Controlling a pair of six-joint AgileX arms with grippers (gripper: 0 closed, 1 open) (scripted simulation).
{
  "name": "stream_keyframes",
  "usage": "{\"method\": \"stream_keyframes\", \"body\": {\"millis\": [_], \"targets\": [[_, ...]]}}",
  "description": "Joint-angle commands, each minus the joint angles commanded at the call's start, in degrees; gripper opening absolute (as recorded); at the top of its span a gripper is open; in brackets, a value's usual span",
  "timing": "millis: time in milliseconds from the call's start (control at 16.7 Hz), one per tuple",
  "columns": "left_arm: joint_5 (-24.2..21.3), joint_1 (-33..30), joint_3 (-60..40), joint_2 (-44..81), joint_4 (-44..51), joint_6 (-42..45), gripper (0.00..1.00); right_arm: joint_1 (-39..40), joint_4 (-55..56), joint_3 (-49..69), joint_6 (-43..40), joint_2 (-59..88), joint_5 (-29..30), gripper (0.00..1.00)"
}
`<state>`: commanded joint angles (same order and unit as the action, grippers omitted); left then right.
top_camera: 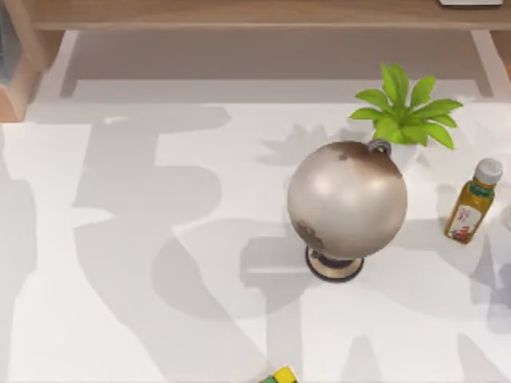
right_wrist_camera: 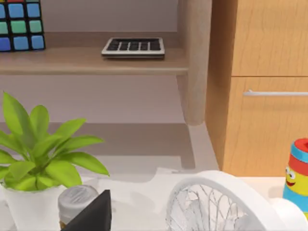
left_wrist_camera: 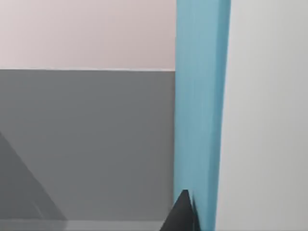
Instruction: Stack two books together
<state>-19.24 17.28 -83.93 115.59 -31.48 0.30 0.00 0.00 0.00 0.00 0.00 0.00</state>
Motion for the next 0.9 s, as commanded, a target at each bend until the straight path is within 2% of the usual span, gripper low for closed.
{"method": "stream_keyframes", "body": {"millis": [240, 420, 600, 900], "targets": [[-0.88, 1.32, 0.58, -2.5, 0.33, 3.45, 0.0, 0.0, 0.0, 0.0, 0.0, 0.0, 0.0, 1.0], [-2.56, 5.07, 1.34, -7.23, 0.89, 12.2, 0.0, 0.0, 0.0, 0.0, 0.0, 0.0, 0.0, 1.0], [-5.04, 10.28, 2.77, -12.49, 1.77, 26.35, 0.0, 0.0, 0.0, 0.0, 0.0, 0.0, 0.0, 1.0], [-10.2, 19.15, 8.49, -19.39, 3.99, 57.93, 0.0, 0.0, 0.0, 0.0, 0.0, 0.0, 0.0, 1.0]]}}
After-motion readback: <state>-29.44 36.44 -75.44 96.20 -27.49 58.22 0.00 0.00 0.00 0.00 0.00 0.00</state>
